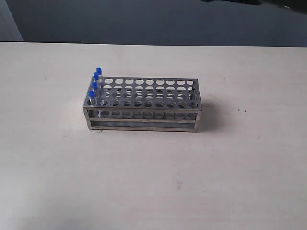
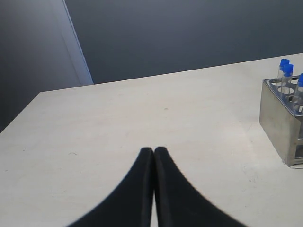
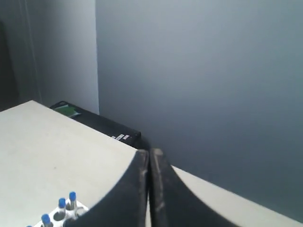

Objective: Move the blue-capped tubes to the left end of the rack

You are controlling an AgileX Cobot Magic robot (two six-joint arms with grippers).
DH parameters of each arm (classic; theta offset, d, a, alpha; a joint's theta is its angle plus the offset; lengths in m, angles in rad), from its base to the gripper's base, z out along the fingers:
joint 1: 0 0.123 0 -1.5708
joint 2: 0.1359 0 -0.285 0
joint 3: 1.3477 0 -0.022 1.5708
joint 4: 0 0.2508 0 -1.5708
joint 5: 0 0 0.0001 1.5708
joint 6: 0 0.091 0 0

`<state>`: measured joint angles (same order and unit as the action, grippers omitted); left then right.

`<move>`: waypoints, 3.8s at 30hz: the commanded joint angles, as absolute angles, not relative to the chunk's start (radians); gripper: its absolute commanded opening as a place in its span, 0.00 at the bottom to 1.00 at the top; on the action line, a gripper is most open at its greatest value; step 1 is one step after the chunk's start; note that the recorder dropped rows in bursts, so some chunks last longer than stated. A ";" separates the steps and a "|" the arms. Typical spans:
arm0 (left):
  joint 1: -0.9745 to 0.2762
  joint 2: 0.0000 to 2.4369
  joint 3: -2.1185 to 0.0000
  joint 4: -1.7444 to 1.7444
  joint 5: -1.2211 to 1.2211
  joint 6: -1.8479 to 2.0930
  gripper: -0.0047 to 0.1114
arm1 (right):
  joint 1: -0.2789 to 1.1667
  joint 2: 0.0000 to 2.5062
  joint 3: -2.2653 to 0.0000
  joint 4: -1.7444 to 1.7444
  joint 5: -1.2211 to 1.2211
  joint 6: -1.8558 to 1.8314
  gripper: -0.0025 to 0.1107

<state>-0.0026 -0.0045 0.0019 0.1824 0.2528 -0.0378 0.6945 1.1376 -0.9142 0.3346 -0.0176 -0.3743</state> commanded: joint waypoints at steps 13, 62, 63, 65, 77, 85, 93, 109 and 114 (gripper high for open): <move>-0.011 0.000 0.000 0.186 0.239 -0.041 0.04 | 0.640 0.712 -0.593 0.447 0.124 -0.386 0.02; -0.011 0.000 0.000 0.203 0.239 -0.041 0.04 | -0.010 0.000 -0.035 0.105 0.406 -0.014 0.02; -0.011 0.000 0.000 0.203 0.239 -0.041 0.04 | -0.010 0.000 -0.035 0.105 0.406 -0.014 0.02; -0.011 0.000 0.000 0.203 0.239 -0.041 0.04 | -0.010 0.000 -0.035 0.105 0.410 -0.014 0.02; -0.011 0.000 0.000 0.203 0.239 -0.041 0.04 | -0.010 0.000 -0.035 0.105 0.410 -0.014 0.02; -0.011 0.000 0.000 0.203 0.239 -0.041 0.04 | -0.010 0.000 -0.035 0.110 0.410 -0.014 0.02; -0.011 0.000 0.000 0.203 0.239 -0.041 0.04 | -0.010 0.000 -0.035 0.110 0.410 -0.014 0.02; -0.011 0.000 0.000 0.203 0.239 -0.041 0.04 | -0.010 0.000 -0.035 0.114 0.409 -0.014 0.02; -0.011 0.000 0.000 0.203 0.239 -0.041 0.04 | -0.010 0.000 -0.035 0.114 0.409 -0.014 0.02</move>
<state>-0.0026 -0.0045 0.0019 0.2062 0.2528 -0.0378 -0.0064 0.0073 -0.0399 0.1145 0.4075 -0.0155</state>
